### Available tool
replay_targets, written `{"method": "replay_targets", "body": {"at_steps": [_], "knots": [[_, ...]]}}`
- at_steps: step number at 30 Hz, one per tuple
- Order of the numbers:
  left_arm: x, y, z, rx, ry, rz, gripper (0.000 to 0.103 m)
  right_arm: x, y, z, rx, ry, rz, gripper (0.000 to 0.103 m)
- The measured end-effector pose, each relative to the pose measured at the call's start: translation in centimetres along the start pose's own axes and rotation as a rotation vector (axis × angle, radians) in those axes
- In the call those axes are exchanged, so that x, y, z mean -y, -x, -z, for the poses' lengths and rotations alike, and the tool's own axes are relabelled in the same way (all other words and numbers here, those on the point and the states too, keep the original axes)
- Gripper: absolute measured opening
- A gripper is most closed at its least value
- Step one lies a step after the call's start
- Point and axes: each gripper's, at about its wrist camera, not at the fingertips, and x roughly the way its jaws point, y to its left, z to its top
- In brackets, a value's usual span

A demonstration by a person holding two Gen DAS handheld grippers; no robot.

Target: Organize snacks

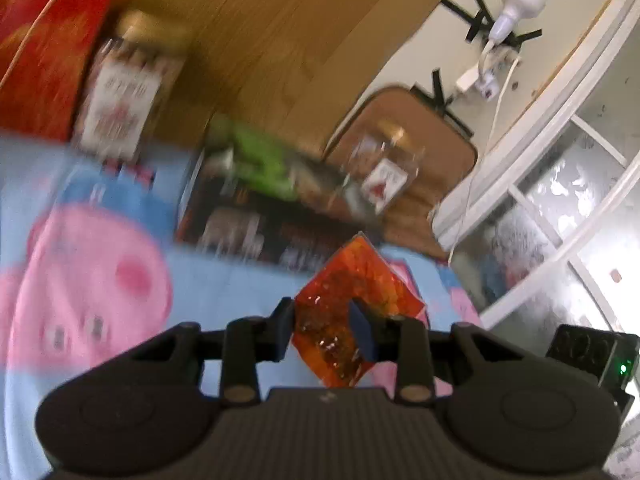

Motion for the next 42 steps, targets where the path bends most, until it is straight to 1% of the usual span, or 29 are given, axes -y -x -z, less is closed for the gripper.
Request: {"method": "replay_targets", "body": {"at_steps": [4,8,11,14,16,17,18,19,20,21,25,28,31,32,36,40,42], "knots": [[1.1,-2.3,-4.2,0.048,-0.057,-0.015,0.031,1.3,-1.8,-3.4,0.073,-0.008,0.017,0.019],[1.3,-5.7,-7.2,0.055,-0.076,-0.038,0.031,3.2,-3.8,-6.0,0.127,-0.046,0.047,0.019],[0.9,-8.0,-8.4,0.05,-0.068,-0.057,0.031,4.3,-5.3,-6.9,0.144,-0.044,0.085,0.019],[0.4,-10.1,-8.8,0.039,-0.059,-0.084,0.031,4.7,-6.5,-7.0,0.158,0.005,0.14,0.019],[0.4,-11.2,-8.8,0.029,-0.069,-0.111,0.032,4.7,-7.0,-6.6,0.179,0.05,0.19,0.025],[0.4,-11.6,-8.6,0.03,-0.08,-0.125,0.032,4.6,-7.2,-6.3,0.199,0.077,0.236,0.027],[0.5,-11.8,-8.5,0.033,-0.094,-0.141,0.032,4.6,-7.4,-6.0,0.217,0.101,0.281,0.032],[0.7,-12.0,-8.3,0.036,-0.107,-0.151,0.032,4.8,-7.4,-5.8,0.229,0.117,0.32,0.043],[0.9,-12.0,-8.1,0.041,-0.12,-0.159,0.034,4.9,-7.3,-5.5,0.247,0.124,0.362,0.048],[1.1,-12.0,-7.9,0.048,-0.13,-0.168,0.034,5.1,-7.0,-5.4,0.265,0.129,0.391,0.053],[1.6,-11.3,-7.4,0.065,-0.15,-0.22,0.034,5.3,-5.8,-5.3,0.333,0.165,0.457,0.054],[2.5,-9.9,-6.5,0.08,-0.19,-0.27,0.035,5.1,-4.8,-5.5,0.347,0.143,0.442,0.054],[3.8,-7.9,-4.7,0.108,-0.254,-0.321,0.04,4.2,-3.9,-5.1,0.34,0.132,0.431,0.054],[4.1,-7.3,-4.0,0.115,-0.271,-0.328,0.042,3.9,-3.4,-4.6,0.339,0.13,0.429,0.054],[4.4,-4.8,-0.6,0.123,-0.32,-0.367,0.044,1.7,-1.0,-0.7,0.334,0.153,0.457,0.055],[3.8,-3.7,2.8,0.089,-0.304,-0.394,0.044,-0.1,0.7,2.8,0.318,0.194,0.477,0.056],[3.4,-3.3,4.3,0.073,-0.297,-0.431,0.045,-0.9,1.3,3.9,0.303,0.203,0.483,0.056]]}}
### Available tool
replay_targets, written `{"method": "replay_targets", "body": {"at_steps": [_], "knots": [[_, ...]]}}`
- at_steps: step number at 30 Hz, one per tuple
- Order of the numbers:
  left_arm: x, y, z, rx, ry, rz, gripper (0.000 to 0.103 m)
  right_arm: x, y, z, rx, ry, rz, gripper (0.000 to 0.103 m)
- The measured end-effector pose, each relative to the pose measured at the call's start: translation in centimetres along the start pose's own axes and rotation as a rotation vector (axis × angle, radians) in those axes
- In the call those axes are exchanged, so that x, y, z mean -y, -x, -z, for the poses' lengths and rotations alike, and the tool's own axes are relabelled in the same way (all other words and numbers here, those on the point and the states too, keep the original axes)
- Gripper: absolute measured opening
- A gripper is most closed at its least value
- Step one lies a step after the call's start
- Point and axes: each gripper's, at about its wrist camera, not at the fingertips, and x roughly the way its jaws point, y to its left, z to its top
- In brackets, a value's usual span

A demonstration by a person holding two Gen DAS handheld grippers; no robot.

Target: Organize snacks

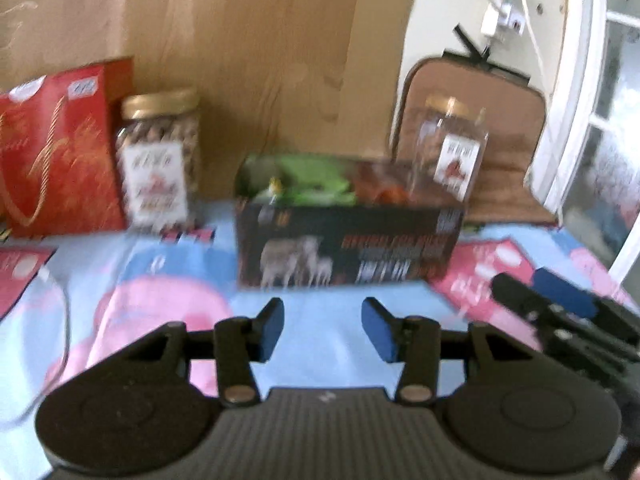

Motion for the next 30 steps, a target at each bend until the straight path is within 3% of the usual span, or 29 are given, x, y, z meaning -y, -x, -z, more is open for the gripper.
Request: {"method": "replay_targets", "body": {"at_steps": [3,7,10,17,30], "knots": [[0.1,0.5,1.8,-0.027,-0.01,-0.067,0.047,-0.6,1.1,1.1,-0.03,-0.009,-0.016,0.057],[-0.5,1.1,3.7,-0.057,0.019,-0.08,0.047,-1.3,2.0,2.5,-0.067,-0.006,-0.02,0.059],[-0.8,1.4,4.8,-0.065,0.02,-0.106,0.047,-1.3,3.0,2.8,-0.046,-0.018,-0.019,0.065],[-0.9,2.1,6.1,-0.042,0.01,-0.149,0.054,-0.7,3.8,3.2,-0.042,-0.071,0.0,0.066],[-1.0,2.4,6.7,-0.005,0.003,-0.143,0.059,-0.8,4.8,3.4,0.002,-0.072,0.035,0.067]]}}
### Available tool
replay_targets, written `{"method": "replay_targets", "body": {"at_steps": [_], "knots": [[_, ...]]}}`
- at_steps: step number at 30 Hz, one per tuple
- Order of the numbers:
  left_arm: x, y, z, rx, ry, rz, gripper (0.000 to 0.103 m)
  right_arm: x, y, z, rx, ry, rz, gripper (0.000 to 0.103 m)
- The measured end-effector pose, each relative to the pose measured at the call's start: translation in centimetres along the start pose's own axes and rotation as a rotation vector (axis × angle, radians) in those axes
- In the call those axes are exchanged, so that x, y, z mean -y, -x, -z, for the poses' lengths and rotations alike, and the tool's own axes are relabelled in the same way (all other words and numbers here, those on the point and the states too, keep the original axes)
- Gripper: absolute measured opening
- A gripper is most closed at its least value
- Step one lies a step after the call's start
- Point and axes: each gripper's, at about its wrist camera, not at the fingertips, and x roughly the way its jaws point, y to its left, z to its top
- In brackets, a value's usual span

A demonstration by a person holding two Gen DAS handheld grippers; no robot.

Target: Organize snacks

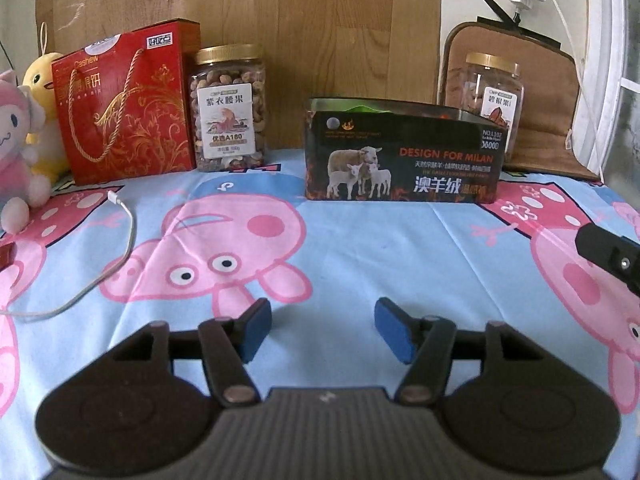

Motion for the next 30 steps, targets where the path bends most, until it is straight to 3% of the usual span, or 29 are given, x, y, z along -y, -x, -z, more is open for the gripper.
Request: {"method": "replay_targets", "body": {"at_steps": [3,5,21,26,30], "knots": [[-0.1,0.2,0.1,0.015,0.005,0.004,0.064,0.0,0.1,0.0,0.007,0.001,0.0,0.068],[-0.2,0.5,0.1,0.032,0.011,0.003,0.076,0.0,0.2,0.0,0.008,0.001,-0.001,0.07],[0.2,0.9,0.2,0.065,-0.018,0.006,0.079,0.0,0.1,0.0,0.006,-0.01,-0.012,0.071],[0.3,1.1,0.2,0.078,-0.029,0.004,0.087,0.0,0.2,0.0,0.007,-0.011,-0.011,0.072],[0.4,1.2,0.2,0.081,-0.036,0.005,0.087,0.0,0.2,0.0,0.009,-0.015,-0.011,0.072]]}}
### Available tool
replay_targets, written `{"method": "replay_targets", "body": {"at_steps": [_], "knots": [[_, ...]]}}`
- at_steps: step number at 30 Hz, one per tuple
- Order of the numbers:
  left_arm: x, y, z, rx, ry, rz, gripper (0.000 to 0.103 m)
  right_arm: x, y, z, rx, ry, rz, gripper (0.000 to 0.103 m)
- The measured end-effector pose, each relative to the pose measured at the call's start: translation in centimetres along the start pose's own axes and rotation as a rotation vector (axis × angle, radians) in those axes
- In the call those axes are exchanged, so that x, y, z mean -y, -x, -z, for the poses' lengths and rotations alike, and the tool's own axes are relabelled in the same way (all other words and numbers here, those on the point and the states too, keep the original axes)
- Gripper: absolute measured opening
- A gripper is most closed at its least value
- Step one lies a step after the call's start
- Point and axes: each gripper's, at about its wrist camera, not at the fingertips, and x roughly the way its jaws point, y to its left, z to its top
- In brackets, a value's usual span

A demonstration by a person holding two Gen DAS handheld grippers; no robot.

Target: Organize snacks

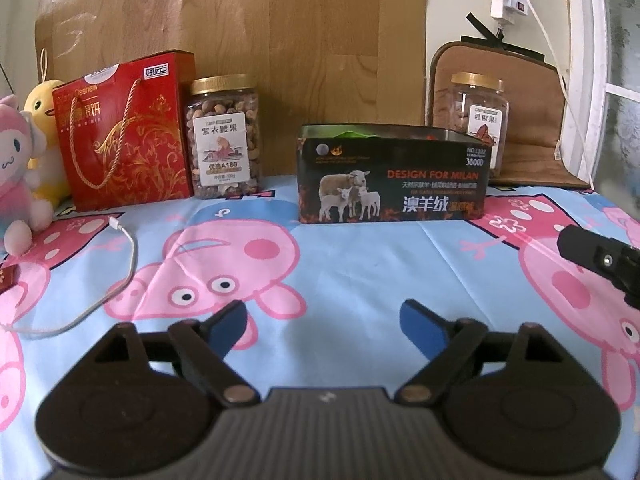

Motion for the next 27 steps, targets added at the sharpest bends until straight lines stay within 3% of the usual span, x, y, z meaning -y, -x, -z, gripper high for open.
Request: {"method": "replay_targets", "body": {"at_steps": [27], "knots": [[-0.2,-0.25,-0.03,-0.016,0.005,-0.03,0.089,-0.05,-0.13,-0.01,-0.023,-0.004,-0.009,0.079]]}}
